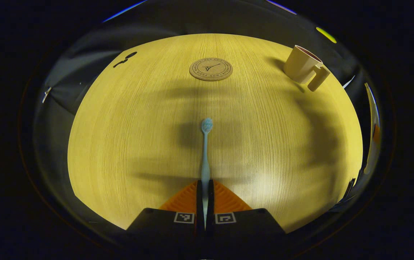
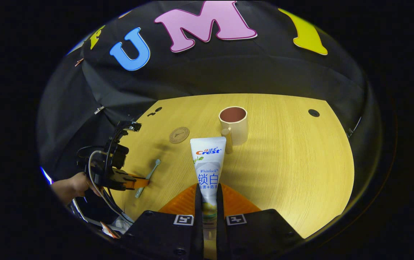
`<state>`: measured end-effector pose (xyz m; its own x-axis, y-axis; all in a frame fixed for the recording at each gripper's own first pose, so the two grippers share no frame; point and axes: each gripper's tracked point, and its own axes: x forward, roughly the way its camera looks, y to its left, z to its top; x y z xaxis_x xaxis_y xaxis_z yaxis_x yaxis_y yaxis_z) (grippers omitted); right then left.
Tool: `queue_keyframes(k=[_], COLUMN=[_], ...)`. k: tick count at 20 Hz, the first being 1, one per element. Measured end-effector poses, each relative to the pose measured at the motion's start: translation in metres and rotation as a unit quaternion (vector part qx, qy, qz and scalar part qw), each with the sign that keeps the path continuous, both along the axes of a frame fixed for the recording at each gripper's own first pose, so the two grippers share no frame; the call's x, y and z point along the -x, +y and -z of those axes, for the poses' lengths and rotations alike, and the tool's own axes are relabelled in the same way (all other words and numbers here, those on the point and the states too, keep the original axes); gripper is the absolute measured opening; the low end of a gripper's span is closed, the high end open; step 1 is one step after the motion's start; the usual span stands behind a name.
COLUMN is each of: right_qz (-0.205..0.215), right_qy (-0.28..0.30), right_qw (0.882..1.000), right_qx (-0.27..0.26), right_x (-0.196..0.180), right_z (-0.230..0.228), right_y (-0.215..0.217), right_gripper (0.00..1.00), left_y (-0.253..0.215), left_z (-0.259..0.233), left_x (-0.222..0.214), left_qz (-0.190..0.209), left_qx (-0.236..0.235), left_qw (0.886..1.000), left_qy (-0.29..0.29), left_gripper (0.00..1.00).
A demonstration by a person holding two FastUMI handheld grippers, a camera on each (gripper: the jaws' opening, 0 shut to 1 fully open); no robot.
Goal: Put the toothbrush and toothpaste on the desktop into the cup, then pick up the cup and place it on the coaster on the desktop.
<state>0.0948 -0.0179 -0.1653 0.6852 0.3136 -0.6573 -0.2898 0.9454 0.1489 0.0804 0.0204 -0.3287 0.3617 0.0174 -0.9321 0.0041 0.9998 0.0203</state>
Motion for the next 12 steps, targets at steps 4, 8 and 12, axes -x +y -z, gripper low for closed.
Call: queue_keyframes(k=[4, 8, 12], right_qz=[0.004, 0.010, 0.015], right_qy=[-0.024, -0.063, -0.108], right_qw=[1.000, 0.998, 0.994], right_qx=[-0.004, -0.004, -0.018], right_x=[-0.015, -0.041, -0.071], right_z=[-0.018, -0.046, -0.074], right_y=[0.005, 0.004, 0.005], right_gripper=[0.17, 0.18, 0.17], left_y=[0.001, -0.006, -0.021], left_z=[-0.004, -0.022, -0.052], left_x=[0.001, -0.002, -0.009], left_qz=[-0.005, -0.006, 0.004], left_qx=[0.011, 0.026, 0.049], left_qw=[1.000, 0.997, 0.992], left_qy=[-0.025, -0.068, -0.120], left_gripper=[0.06, 0.06, 0.06])
